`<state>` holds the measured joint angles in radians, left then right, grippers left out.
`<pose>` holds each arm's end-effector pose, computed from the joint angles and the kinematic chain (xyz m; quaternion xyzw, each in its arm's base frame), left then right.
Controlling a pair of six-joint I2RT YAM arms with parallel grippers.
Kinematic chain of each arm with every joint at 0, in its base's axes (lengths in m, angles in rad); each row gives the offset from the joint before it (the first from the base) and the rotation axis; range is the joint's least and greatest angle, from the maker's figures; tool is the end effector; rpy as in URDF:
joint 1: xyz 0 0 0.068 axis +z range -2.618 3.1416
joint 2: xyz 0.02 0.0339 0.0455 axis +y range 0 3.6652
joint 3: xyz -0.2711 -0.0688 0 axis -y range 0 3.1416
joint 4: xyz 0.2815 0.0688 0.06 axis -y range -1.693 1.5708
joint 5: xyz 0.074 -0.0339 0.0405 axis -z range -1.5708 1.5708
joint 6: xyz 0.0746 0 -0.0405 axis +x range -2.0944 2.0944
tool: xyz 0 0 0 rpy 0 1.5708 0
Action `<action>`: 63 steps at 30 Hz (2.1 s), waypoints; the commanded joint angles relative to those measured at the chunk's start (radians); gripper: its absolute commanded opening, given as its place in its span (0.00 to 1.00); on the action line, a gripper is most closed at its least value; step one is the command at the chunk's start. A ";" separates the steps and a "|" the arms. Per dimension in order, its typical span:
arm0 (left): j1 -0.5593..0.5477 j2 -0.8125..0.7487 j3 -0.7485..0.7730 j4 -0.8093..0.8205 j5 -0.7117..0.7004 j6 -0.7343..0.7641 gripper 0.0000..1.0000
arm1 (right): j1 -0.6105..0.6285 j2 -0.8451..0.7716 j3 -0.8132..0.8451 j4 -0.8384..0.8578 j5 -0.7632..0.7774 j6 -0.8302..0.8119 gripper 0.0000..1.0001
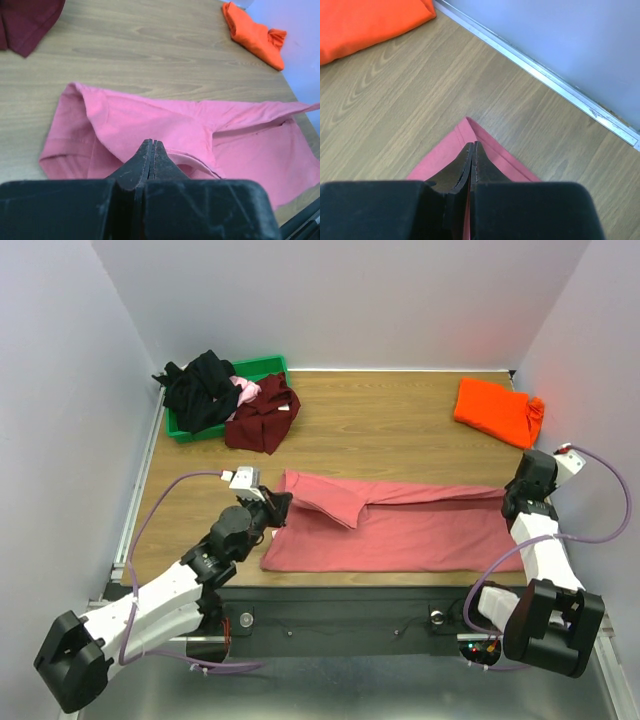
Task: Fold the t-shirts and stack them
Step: Fold the tshirt
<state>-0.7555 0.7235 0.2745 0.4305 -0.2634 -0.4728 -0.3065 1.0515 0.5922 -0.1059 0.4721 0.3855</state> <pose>0.1898 -0.1521 0.2221 0.0086 0.7133 -0.3236 0.6216 0.2596 -0.1177 0.2026 0.3949 0.7632 -0.1863 0.4762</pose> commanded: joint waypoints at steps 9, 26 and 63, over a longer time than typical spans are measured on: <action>-0.051 -0.111 -0.049 -0.104 -0.096 -0.102 0.00 | -0.006 -0.053 -0.017 0.008 0.079 0.015 0.00; -0.281 -0.208 0.021 -0.315 -0.192 -0.196 0.83 | -0.006 -0.116 0.003 -0.015 0.031 0.003 0.65; 0.018 0.807 0.284 0.258 0.042 -0.049 0.99 | 0.523 0.191 -0.022 0.232 -0.377 0.029 0.77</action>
<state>-0.7593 1.4975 0.5179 0.5938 -0.2714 -0.5282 0.2031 1.2152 0.5564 0.0456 0.0467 0.4011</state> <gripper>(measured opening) 0.985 0.767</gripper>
